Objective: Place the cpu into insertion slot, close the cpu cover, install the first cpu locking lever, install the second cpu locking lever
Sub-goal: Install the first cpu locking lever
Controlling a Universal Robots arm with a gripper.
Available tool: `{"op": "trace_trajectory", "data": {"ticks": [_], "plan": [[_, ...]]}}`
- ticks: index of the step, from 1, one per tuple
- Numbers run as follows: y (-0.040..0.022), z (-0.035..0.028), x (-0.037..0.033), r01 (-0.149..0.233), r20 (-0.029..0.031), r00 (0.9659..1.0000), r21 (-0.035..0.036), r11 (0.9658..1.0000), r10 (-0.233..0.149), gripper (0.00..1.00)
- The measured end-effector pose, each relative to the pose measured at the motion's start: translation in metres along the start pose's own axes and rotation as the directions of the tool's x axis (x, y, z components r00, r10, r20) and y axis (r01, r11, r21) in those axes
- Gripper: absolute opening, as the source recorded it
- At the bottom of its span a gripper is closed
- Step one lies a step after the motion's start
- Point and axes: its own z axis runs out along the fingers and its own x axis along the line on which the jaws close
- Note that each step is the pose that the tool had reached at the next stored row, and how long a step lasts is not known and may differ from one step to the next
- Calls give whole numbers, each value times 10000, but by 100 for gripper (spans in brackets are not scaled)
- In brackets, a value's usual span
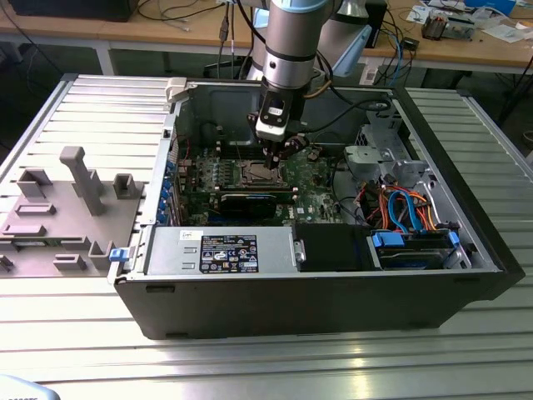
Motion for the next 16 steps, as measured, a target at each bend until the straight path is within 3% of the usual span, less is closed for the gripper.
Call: {"op": "trace_trajectory", "data": {"ticks": [16], "plan": [[0, 0, 0, 181, 12, 9998, 0, 9998, -181, 11]]}}
